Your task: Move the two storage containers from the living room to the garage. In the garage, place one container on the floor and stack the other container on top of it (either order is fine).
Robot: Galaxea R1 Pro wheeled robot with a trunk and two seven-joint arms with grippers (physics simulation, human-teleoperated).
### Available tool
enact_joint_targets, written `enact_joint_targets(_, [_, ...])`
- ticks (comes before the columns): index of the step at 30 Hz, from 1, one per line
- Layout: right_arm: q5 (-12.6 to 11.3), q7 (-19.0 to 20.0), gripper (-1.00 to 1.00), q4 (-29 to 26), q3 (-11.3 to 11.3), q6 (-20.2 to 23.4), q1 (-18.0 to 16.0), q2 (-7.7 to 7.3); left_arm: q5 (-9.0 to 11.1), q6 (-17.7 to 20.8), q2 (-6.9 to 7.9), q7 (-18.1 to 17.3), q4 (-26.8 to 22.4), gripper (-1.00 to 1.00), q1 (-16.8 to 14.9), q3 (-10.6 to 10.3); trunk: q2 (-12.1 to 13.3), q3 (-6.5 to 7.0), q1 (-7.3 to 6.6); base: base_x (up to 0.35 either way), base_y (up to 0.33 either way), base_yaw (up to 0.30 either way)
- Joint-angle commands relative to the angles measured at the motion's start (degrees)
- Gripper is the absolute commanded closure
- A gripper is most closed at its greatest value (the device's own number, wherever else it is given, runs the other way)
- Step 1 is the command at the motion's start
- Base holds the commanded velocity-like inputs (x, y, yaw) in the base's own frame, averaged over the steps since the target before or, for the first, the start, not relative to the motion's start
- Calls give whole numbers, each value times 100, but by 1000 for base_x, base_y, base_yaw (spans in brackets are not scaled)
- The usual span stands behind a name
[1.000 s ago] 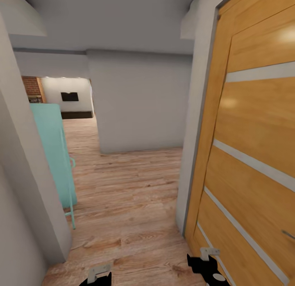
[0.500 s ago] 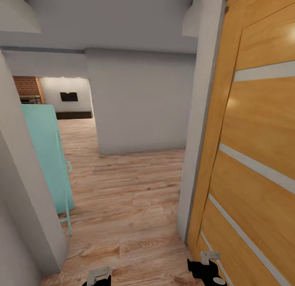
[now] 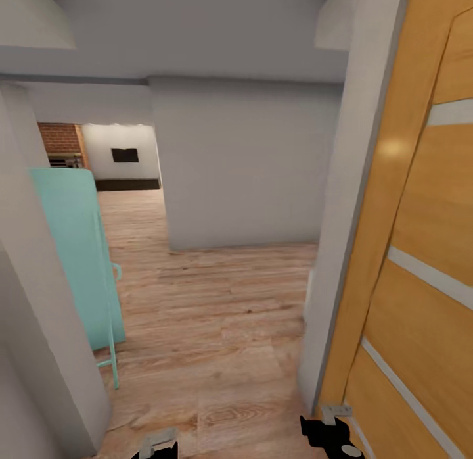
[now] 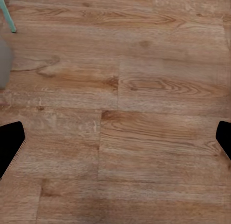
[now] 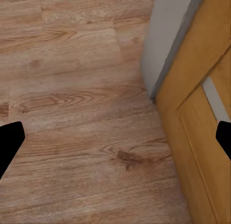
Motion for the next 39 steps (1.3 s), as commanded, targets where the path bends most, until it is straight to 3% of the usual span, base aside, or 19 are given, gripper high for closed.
enact_joint_targets(1, [-59,-28,-100,0,50,-18,-1,-6,-13,-20,-7,1,7,-100,-4,23,-3,-3,5,320,0,281])
enact_joint_targets(14, [-58,-28,-100,0,51,-14,-1,-6,-20,-20,-8,4,7,-100,-2,22,-3,-33,5,321,0,279])
enact_joint_targets(30, [-62,-28,-100,1,51,-14,-1,-6,-22,-20,-8,5,7,-100,-2,22,-3,-37,5,326,0,29])
enact_joint_targets(39, [-67,-28,-100,0,51,-14,-1,-6,-22,-20,-8,4,7,-100,-4,17,-3,-55,5,326,0,237])
